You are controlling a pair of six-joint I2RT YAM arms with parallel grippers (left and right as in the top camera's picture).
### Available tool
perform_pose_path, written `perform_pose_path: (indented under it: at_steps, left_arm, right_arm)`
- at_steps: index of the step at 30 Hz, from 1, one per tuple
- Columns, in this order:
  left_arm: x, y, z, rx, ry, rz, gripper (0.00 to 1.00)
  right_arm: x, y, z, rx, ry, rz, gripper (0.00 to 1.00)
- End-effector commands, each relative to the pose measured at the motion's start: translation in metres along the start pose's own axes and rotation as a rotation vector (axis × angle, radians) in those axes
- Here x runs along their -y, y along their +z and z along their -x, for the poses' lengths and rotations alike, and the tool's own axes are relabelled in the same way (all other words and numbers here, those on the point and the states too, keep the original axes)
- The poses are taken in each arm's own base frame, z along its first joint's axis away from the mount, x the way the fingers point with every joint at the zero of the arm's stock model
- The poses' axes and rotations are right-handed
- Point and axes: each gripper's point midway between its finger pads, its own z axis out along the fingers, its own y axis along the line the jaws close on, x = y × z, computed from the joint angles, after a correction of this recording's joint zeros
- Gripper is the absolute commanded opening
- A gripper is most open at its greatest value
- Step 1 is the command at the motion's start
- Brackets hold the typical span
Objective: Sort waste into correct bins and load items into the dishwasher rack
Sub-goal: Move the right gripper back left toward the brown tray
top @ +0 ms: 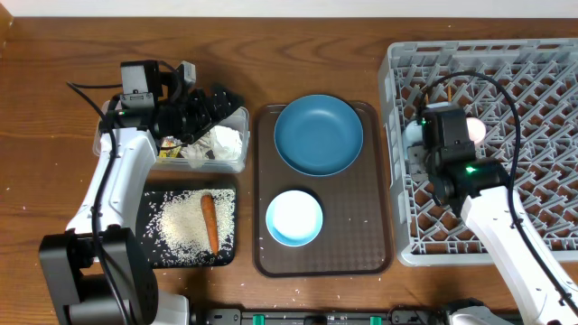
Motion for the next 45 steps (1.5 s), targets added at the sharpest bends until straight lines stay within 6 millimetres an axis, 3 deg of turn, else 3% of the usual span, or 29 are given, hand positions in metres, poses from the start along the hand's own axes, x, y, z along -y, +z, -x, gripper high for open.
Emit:
perform_pose_path:
  at_steps: [1,5,7,12,19,29,37,42,45]
  left_arm:
    - [0.003,-0.003,0.002,0.003,-0.006,-0.013,0.98]
    - [0.003,-0.003,0.002,0.002,-0.006,-0.013,0.98]
    - [0.003,-0.003,0.002,0.002,-0.006,-0.013,0.98]
    - [0.003,-0.003,0.002,0.003,-0.006,-0.013,0.98]
    - [0.003,-0.003,0.002,0.002,-0.006,-0.013,0.98]
    - [0.003,-0.003,0.002,0.003,-0.006,-0.013,0.98]
    - [0.003,-0.003,0.002,0.003,-0.006,-0.013,0.98]
    - [0.003,-0.003,0.002,0.002,-0.006,-0.013,0.98]
    - [0.003,-0.003,0.002,0.003,-0.006,-0.013,0.98]
  right_arm:
    - [-0.048,-0.009,0.009,0.028,0.022,0.307,0.37]
    - [-0.111,-0.046,0.025,0.093,0.027,0.73,0.36]
    - [-0.129,-0.062,0.029,0.098,0.037,0.851,0.35]
    - [-0.158,-0.074,0.024,0.089,-0.011,0.905,0.36]
    - [-0.216,-0.086,0.008,0.082,-0.165,0.961,0.41]
    - [-0.303,-0.089,-0.052,-0.023,-0.384,1.061,0.42]
    - [-0.334,-0.085,-0.096,-0.123,-0.481,1.086,0.39]
    - [-0.338,-0.087,-0.103,-0.151,-0.471,1.079,0.38]
    - [-0.334,-0.078,-0.101,-0.148,-0.446,1.007,0.38]
